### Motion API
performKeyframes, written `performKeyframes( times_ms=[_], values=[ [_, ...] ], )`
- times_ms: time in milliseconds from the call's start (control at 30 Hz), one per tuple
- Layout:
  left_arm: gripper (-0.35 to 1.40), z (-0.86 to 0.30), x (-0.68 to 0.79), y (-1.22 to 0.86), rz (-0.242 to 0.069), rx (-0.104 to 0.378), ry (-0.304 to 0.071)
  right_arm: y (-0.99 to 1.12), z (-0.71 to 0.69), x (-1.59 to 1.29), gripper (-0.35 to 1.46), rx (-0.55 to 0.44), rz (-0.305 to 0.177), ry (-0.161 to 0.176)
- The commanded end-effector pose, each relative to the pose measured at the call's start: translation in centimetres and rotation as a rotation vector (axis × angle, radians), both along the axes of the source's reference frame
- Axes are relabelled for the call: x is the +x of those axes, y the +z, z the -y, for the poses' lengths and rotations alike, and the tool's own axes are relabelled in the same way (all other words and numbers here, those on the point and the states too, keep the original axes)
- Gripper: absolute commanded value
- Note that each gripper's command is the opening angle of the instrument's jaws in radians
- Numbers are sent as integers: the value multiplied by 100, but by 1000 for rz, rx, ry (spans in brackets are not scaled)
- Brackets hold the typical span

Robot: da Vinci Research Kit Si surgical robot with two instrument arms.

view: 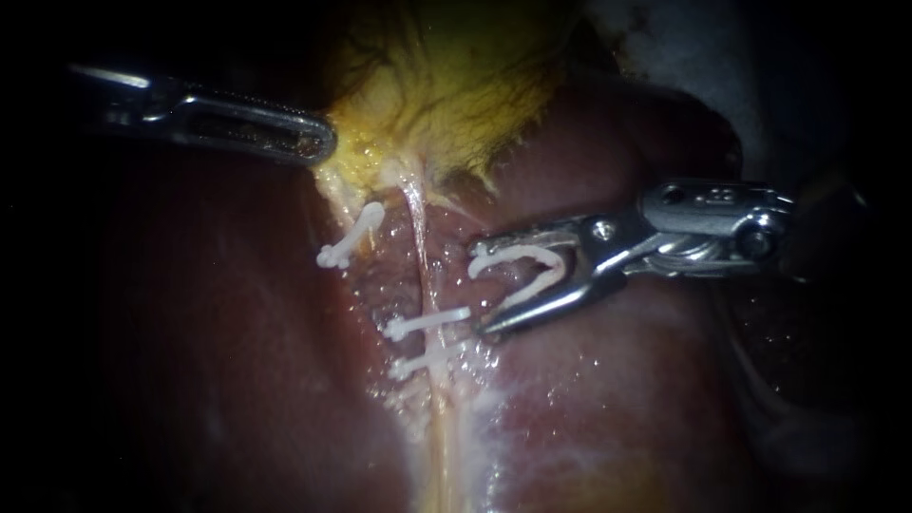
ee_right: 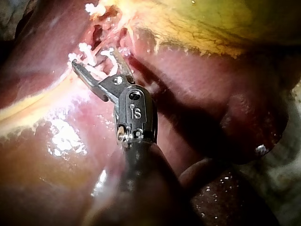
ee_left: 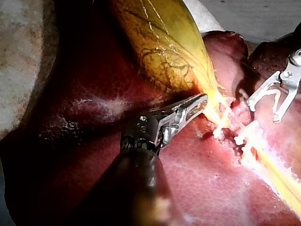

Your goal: Clipping third clip right tube

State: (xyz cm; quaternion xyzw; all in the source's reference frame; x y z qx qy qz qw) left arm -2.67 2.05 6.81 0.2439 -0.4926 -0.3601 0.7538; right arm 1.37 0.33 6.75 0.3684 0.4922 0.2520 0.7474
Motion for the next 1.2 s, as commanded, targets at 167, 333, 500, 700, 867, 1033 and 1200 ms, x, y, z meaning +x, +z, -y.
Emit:
performKeyframes(
  times_ms=[167,333,500,700,867,1033,1200],
  values=[
    [-35,1,0,-1,0,0,0,27,-3,9,53,37,11,9],
    [-35,1,0,0,-1,0,0,52,-2,17,53,84,-11,17],
    [-35,1,0,0,-1,0,-1,66,-1,28,53,161,-78,31],
    [-35,2,-1,1,-1,-1,-1,69,-2,44,53,256,-179,79],
    [-35,1,-2,2,-1,-1,-1,66,-2,51,53,300,-239,104],
    [-35,1,-2,2,-1,-2,-1,57,-2,52,53,314,-263,115],
    [-35,1,-1,3,-1,-2,-1,38,-5,52,52,328,-291,121]
  ],
)
